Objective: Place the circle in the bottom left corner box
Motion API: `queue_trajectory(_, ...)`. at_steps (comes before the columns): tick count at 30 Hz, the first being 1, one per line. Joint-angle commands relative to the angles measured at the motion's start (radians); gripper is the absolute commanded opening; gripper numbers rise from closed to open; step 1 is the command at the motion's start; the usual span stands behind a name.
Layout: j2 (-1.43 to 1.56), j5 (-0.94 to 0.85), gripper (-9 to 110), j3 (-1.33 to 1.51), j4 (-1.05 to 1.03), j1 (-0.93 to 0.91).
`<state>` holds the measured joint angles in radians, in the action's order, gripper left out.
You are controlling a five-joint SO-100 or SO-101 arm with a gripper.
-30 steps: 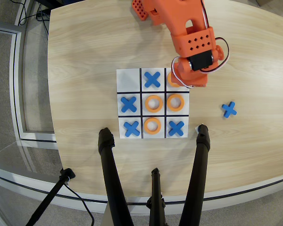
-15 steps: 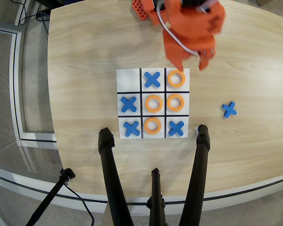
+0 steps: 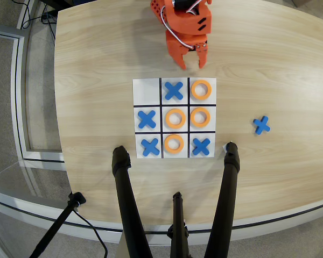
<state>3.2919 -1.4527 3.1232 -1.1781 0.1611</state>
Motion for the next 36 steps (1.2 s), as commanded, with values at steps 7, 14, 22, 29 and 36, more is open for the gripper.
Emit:
queue_trajectory(7, 0.066, -0.006, 0, 0.08, -0.087, -0.069)
queue_trajectory(14, 0.066, -0.006, 0, 0.08, -0.11, -0.313)
queue_trajectory(22, 0.103, 0.002, 0, 0.08, -0.112, -1.284)
queue_trajectory(29, 0.103, 0.002, 0, 0.08, -0.114, -1.75)
queue_trajectory(36, 0.101, 0.002, 0, 0.08, -0.115, -1.767)
